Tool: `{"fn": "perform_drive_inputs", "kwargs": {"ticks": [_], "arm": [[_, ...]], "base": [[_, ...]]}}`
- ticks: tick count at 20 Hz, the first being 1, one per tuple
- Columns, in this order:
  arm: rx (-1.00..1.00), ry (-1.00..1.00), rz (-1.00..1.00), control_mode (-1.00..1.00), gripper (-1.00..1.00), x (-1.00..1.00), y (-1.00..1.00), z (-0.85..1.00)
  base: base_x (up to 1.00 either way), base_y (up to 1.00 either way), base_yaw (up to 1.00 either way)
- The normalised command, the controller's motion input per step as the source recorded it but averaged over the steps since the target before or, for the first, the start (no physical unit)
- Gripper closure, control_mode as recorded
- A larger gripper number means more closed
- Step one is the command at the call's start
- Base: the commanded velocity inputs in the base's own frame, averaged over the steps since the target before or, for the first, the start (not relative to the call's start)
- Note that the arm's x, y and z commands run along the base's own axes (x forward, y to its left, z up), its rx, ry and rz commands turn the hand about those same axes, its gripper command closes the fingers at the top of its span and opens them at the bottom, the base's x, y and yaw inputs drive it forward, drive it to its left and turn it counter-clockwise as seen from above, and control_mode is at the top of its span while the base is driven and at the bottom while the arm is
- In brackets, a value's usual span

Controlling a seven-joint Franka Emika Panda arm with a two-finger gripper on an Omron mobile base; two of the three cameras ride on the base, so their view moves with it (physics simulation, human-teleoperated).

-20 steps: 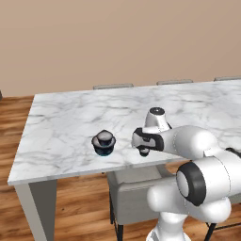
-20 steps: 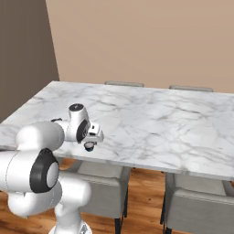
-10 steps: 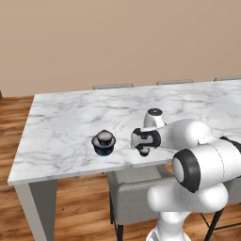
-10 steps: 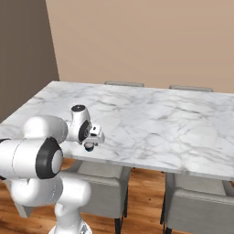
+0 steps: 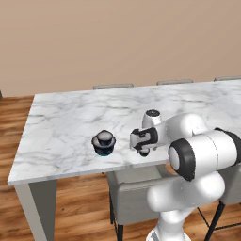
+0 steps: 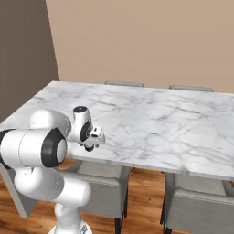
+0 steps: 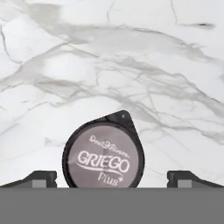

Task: Stack the yogurt containers by placing the smaller containers on top of the larger containers.

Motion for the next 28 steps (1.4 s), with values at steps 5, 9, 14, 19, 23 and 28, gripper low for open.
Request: {"fn": "perform_drive_inputs", "kwargs": {"ticks": [5,9,14,19,23,28], "arm": [[0.0,0.02,0.0,-1.0,-1.0,0.1,0.01,-0.17],[0.0,0.0,0.0,-1.0,-1.0,0.22,0.0,-0.1],[0.0,0.04,0.0,-1.0,-1.0,0.14,0.06,-0.2],[0.0,0.02,0.0,-1.0,1.0,0.04,0.04,-0.09],[0.0,0.0,0.0,-1.0,1.0,0.0,0.0,0.0],[0.0,0.0,-0.01,-1.0,1.0,0.0,-0.03,0.51]], "base": [[0.0,0.0,0.0],[0.0,0.0,0.0],[0.0,0.0,0.0],[0.0,0.0,0.0],[0.0,0.0,0.0],[0.0,0.0,0.0]]}}
